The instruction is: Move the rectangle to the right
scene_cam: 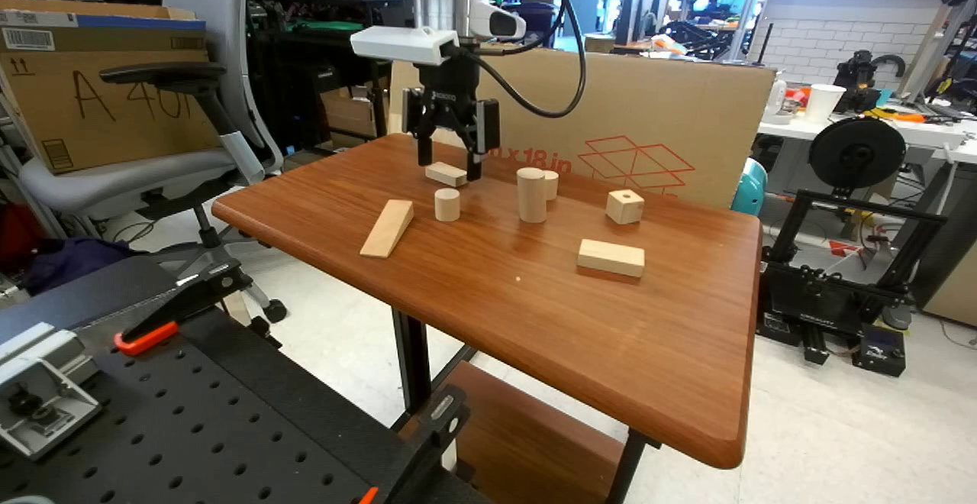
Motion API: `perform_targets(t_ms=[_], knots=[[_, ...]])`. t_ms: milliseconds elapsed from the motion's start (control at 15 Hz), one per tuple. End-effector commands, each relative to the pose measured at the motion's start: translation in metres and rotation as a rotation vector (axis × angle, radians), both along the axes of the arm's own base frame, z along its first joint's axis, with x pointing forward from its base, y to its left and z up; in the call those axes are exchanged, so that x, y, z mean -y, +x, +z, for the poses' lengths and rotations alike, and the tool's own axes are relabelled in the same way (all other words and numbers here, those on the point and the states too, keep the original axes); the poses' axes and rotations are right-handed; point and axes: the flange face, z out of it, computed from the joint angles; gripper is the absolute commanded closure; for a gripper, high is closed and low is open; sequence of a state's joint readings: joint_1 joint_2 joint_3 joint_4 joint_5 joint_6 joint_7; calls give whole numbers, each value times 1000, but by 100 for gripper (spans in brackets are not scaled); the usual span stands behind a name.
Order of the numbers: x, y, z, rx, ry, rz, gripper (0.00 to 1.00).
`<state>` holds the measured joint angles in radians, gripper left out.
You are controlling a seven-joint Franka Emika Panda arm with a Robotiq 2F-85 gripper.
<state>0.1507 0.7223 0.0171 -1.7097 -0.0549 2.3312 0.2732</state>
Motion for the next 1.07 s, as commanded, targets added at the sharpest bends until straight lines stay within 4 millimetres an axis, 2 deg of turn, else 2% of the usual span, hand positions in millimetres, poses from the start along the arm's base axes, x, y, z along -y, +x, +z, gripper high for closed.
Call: perform_targets(t_ms=[0, 67, 333, 667, 1000], knots=[[-2, 9, -5, -10, -20, 32, 25], [-3, 10, -6, -12, -21, 38, 26], [-8, 13, -1, -11, -22, 51, 58], [-20, 11, 21, 6, -22, 70, 58], [-42, -10, 65, 34, -73, 134, 58]])
